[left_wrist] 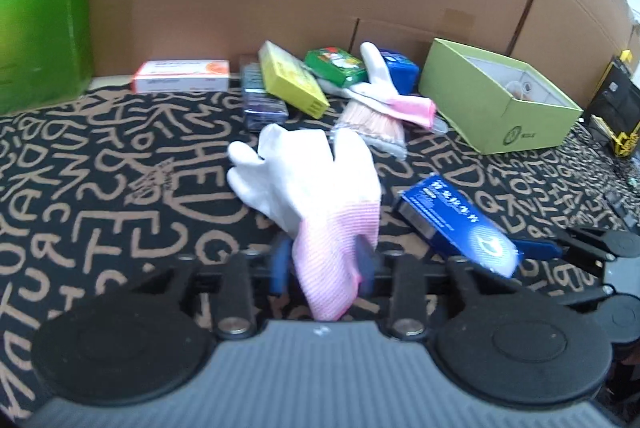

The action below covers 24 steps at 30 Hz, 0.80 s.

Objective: Organize objects
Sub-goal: 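Grasp the white-pink glove with the left tool while the right grasps the blue medicine box, then carry the glove and blue box into the lime-green box and open both tools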

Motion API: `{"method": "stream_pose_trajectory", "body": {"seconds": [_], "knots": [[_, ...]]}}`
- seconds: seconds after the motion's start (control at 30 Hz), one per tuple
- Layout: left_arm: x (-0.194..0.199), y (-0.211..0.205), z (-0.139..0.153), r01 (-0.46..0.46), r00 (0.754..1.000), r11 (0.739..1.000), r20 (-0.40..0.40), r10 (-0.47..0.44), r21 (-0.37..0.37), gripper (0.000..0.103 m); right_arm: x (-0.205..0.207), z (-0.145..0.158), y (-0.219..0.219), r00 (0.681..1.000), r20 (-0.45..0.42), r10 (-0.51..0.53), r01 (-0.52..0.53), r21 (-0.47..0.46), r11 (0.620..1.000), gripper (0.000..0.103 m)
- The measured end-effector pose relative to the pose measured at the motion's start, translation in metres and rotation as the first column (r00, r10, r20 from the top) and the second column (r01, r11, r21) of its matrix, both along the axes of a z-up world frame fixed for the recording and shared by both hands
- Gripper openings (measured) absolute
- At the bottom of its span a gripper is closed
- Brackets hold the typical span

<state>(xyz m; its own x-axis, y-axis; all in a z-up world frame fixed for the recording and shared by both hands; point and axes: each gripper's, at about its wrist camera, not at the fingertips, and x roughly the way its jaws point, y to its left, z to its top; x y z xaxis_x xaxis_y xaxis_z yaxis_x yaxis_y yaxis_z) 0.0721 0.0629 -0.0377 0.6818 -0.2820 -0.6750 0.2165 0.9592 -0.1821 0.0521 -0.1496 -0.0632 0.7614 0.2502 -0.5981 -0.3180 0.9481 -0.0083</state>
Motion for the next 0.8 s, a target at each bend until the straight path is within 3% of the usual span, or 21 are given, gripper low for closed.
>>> {"method": "stream_pose_trajectory", "body": {"seconds": [0.17, 0.33, 0.37, 0.43, 0.5, 0.67, 0.8], "knots": [[0.014, -0.010, 0.006, -0.048, 0.998, 0.998, 0.037, 0.047, 0.029, 0.067, 0.009, 0.002, 0.000, 0.999, 0.021, -0.035, 0.034, 0.013, 0.999, 0.073], [0.033, -0.020, 0.008, -0.061, 0.996, 0.998, 0.062, 0.060, 0.019, 0.074, 0.022, 0.001, 0.002, 0.999, 0.024, -0.042, 0.041, 0.027, 0.999, 0.073], [0.036, -0.023, 0.006, -0.062, 0.996, 0.998, 0.062, 0.060, 0.031, 0.073, 0.024, 0.000, 0.003, 0.999, 0.019, -0.041, 0.041, 0.029, 0.999, 0.073], [0.040, -0.026, 0.000, -0.046, 0.998, 0.997, 0.036, 0.044, 0.055, 0.038, 0.029, -0.001, 0.005, 0.999, 0.011, -0.043, 0.043, 0.025, 0.999, 0.073], [0.042, -0.025, -0.006, -0.037, 0.999, 0.998, -0.003, 0.037, 0.045, 0.036, 0.032, -0.002, 0.007, 0.999, 0.008, -0.040, 0.040, 0.029, 0.999, 0.073], [0.040, -0.018, -0.011, -0.061, 0.998, 0.997, -0.006, 0.061, 0.054, 0.040, 0.039, -0.003, 0.013, 0.999, 0.019, -0.041, 0.040, 0.033, 0.999, 0.073], [0.039, -0.018, -0.011, -0.051, 0.999, 0.997, -0.012, 0.052, 0.065, 0.018, 0.037, -0.005, 0.010, 0.999, 0.010, -0.034, 0.034, 0.050, 0.998, 0.061]]}}
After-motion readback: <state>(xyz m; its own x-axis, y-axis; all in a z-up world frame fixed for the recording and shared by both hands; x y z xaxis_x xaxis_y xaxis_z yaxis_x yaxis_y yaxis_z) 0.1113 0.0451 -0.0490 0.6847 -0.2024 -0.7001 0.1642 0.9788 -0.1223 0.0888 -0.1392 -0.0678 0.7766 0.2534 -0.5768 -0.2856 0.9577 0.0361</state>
